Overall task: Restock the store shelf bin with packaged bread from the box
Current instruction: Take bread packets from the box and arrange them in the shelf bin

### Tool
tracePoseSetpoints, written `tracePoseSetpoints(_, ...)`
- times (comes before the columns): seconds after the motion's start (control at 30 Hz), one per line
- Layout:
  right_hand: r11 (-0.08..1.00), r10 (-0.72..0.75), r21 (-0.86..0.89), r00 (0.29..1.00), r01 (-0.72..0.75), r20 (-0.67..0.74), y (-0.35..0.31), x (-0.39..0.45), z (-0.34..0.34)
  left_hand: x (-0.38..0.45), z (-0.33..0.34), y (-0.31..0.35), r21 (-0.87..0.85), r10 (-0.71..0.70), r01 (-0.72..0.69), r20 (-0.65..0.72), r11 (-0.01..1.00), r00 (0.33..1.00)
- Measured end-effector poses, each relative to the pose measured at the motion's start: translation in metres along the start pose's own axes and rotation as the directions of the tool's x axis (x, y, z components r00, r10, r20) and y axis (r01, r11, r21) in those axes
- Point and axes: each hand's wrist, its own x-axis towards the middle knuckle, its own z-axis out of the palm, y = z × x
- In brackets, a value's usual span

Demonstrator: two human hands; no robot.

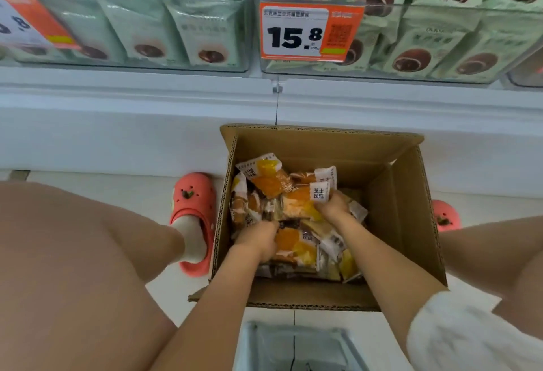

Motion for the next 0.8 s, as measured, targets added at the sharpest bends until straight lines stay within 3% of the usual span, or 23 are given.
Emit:
tracePoseSetpoints(0.07,0.997,0.051,0.057,0.998,-0.050,-0.022,0.001,0.001,0.000,0.002,-0.001,-0.002,-0.039,-0.015,0.015,0.005,0.999,1.000)
tracePoseSetpoints(0.17,0.981,0.118,0.140,0.988,-0.132,0.104,0.006,0.001,0.002,0.003,-0.004,-0.001,-0.082,-0.026,0.028,0.025,0.996,0.999)
tracePoseSetpoints(0.43,0.942,0.091,0.310,0.986,-0.131,0.139,0.026,-0.030,-0.003,-0.009,-0.003,0.010,-0.145,-0.055,0.065,0.073,0.987,0.996)
tracePoseSetpoints(0.53,0.949,0.081,0.292,0.988,-0.116,0.131,0.026,-0.047,-0.032,-0.016,-0.006,0.017,-0.331,-0.095,0.098,0.025,0.939,0.995)
tracePoseSetpoints(0.63,0.931,0.010,0.353,0.976,-0.089,0.218,0.020,-0.069,-0.063,-0.020,-0.013,0.022,-0.678,-0.107,0.060,-0.028,0.732,0.994)
tracePoseSetpoints(0.7,0.895,-0.062,0.439,0.954,-0.076,0.292,0.017,-0.088,-0.077,-0.025,-0.023,0.026,-0.829,-0.114,0.117,0.064,0.547,0.991)
tracePoseSetpoints(0.8,0.837,-0.173,0.544,0.913,-0.061,0.370,0.013,-0.113,-0.089,-0.033,-0.036,0.030,-0.953,-0.011,0.161,0.164,0.257,0.986)
